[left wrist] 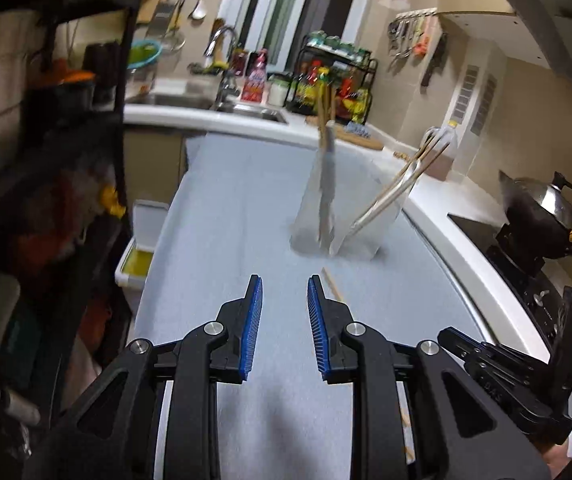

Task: Organize utensils
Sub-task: 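Lower the right gripper and close it on a chopstick on the mat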

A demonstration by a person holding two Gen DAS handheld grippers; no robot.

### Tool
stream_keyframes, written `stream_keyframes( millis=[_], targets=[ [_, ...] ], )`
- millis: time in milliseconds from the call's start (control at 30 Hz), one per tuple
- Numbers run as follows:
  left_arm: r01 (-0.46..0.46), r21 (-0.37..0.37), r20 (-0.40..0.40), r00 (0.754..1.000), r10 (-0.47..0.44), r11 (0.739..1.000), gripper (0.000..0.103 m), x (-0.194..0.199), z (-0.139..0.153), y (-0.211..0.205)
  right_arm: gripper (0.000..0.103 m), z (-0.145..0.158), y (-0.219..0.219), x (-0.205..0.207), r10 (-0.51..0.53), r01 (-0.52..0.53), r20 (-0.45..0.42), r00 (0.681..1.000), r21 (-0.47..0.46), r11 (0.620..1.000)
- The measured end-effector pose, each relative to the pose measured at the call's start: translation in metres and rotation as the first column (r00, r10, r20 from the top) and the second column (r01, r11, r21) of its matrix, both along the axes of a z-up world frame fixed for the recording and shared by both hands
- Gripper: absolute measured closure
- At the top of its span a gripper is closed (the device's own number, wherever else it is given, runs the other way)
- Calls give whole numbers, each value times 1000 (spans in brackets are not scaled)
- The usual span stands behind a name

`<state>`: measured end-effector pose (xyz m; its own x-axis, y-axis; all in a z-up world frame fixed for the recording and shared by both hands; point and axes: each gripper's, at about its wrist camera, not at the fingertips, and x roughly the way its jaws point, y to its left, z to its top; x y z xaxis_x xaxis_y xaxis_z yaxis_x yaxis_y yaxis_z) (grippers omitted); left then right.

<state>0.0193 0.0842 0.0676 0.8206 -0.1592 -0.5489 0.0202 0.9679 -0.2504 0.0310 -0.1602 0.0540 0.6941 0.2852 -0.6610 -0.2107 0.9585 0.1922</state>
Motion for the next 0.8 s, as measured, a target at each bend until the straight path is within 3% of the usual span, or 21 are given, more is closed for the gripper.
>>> stream_keyframes(
  millis=[167,333,500,600,700,800],
  targets=[
    [-2,39,-40,999,3,999,80,1,-19,-5,95,-27,19,0,66,-66,-85,994,-5,998],
    [16,42,-83,996,-13,999,80,6,-34,-10,74,-39,34,-2,96,-103,-118,988,-53,993],
    [44,39,-93,995,-40,998,80,7,-38,-20,75,-45,39,-5,98,-114,-134,986,-121,986],
    [60,48,-104,993,-54,997,80,7,-43,-27,93,-44,36,-8,83,-102,-121,989,-153,983],
    [77,55,-135,988,-69,996,79,10,-51,-35,96,-44,25,-9,59,-75,-120,991,-135,988],
    [96,72,-158,984,-83,993,66,10,-59,-48,96,-44,13,-11,28,-44,-109,994,-144,989]
  ],
)
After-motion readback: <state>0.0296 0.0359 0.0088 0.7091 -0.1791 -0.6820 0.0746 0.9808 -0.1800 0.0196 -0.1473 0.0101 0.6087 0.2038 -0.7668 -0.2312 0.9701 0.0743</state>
